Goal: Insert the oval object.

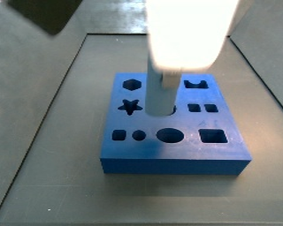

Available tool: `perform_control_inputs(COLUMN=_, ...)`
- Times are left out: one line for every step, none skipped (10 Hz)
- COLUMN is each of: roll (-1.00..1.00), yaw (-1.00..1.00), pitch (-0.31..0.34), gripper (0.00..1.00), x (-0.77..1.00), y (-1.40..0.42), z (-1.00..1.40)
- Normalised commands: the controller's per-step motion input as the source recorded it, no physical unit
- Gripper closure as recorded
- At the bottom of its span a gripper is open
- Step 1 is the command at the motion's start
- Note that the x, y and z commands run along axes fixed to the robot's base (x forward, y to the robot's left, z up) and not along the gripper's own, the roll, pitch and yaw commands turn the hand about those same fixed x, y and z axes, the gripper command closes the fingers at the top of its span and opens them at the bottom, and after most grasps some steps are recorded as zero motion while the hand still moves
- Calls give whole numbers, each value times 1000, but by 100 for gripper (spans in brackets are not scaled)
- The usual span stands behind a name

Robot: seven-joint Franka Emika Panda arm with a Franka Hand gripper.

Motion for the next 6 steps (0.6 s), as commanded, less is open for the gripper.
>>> perform_control_inputs(roll=0, yaw=-540, pitch=13, gripper=100, x=474, y=-189, z=-369)
perform_control_inputs(roll=0, yaw=-160, pitch=79, gripper=100, x=257, y=-17, z=-540)
perform_control_inputs(roll=33, yaw=-254, pitch=127, gripper=100, x=349, y=-11, z=-451)
perform_control_inputs(roll=24, yaw=-303, pitch=123, gripper=100, x=426, y=-3, z=-443)
perform_control_inputs(roll=0, yaw=-280, pitch=89, gripper=100, x=383, y=-23, z=-503)
perform_control_inputs(roll=0, yaw=-211, pitch=50, gripper=100, x=257, y=-20, z=-537)
